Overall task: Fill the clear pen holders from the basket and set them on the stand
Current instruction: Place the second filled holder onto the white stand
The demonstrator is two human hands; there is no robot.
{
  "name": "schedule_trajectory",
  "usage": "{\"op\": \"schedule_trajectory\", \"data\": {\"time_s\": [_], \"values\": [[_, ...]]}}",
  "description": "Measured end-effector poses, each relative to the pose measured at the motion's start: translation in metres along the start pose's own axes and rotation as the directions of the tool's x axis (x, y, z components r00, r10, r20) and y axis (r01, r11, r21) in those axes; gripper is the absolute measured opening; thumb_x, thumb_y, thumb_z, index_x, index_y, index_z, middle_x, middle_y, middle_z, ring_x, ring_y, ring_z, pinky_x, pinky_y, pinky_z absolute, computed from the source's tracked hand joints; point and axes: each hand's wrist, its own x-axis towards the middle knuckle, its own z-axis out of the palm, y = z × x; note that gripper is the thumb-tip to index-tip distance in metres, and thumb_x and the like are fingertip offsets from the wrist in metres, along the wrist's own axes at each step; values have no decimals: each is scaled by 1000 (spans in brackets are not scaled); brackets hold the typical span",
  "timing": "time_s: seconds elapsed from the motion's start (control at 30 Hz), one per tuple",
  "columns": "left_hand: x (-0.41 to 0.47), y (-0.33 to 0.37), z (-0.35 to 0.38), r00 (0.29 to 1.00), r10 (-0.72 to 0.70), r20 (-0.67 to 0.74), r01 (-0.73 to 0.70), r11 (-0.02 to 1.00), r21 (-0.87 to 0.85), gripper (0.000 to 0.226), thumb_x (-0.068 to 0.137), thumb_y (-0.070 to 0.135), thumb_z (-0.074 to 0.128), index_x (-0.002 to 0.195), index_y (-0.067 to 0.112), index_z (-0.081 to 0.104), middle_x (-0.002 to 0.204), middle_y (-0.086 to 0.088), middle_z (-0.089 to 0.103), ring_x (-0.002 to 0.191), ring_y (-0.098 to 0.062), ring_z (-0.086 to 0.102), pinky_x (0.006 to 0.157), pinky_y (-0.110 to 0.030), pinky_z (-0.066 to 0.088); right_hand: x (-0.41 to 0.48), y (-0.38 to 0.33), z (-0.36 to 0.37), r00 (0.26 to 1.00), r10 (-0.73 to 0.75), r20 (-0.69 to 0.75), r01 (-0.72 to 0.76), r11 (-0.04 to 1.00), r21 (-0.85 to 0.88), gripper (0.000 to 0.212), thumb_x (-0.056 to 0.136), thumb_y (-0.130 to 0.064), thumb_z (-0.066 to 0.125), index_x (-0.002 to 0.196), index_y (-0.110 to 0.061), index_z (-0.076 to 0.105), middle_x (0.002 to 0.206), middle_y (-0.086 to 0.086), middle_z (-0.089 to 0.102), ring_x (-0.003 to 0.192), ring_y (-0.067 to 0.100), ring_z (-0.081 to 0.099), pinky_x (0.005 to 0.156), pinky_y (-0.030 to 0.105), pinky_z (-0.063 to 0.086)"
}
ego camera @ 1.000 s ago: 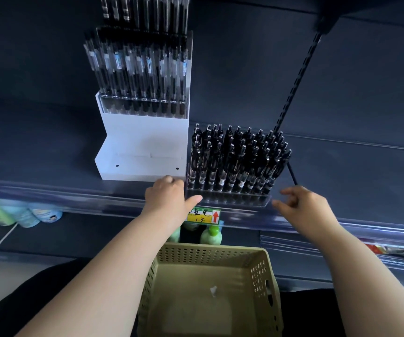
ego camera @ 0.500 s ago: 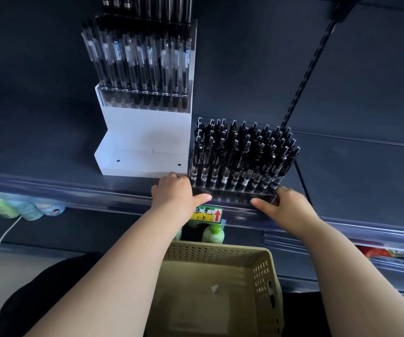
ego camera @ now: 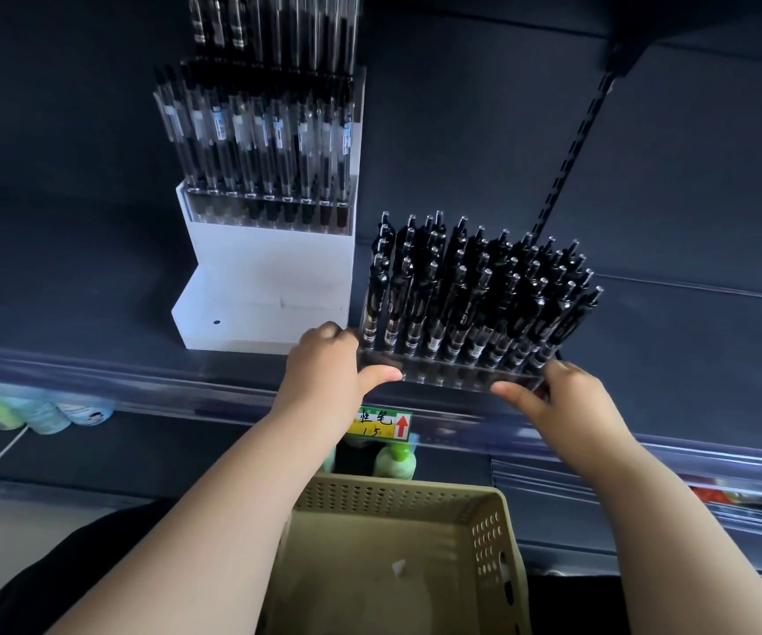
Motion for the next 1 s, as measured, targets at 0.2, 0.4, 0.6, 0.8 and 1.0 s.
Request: {"op": "schedule_trajectory", "data": {"time_s": [0.2,0.4,0.6,0.8,1.0], "values": [[-10,-4,-20,989,105,-103,-108,994,-28,53,78,65,46,80,12,47,86,2,44,86,-16,42,74,-26,36,-16,-8,-17,999,-40,6,40,999,8,59,58,-76,35,63,-18,41,63,0,48,56,11,46,46,22,28],[-18,-20,-33,981,96,-166,-110,991,-79,50,79,61,47,73,12,44,82,4,40,83,-12,35,68,-23,25,-19,-34,-23,996,-81,25,81,997,-5,47,63,-69,38,63,-23,34,66,-3,45,58,7,42,47,20,27],[-18,-50,-57,966,70,-250,-105,986,-128,47,78,56,53,79,9,55,82,1,44,81,-14,38,66,-22,26,-8,-77,-27,989,-147,18,148,988,-52,51,62,-70,35,63,-19,32,65,-3,42,55,8,40,45,19,26],[-10,-92,-79,961,-39,-275,-18,979,-201,38,79,48,63,80,10,60,81,1,46,81,-18,46,62,-23,24,19,-124,-12,974,-228,3,228,972,-61,48,75,-66,46,63,-24,28,66,-6,38,56,3,36,45,17,23],[5,-125,-88,971,-147,-191,115,979,-170,43,78,50,64,77,7,62,75,2,44,74,-19,47,59,-25,24,48,-155,8,965,-256,48,258,965,-39,49,79,-63,51,66,-18,36,70,-2,45,63,13,45,51,28,32]]}}
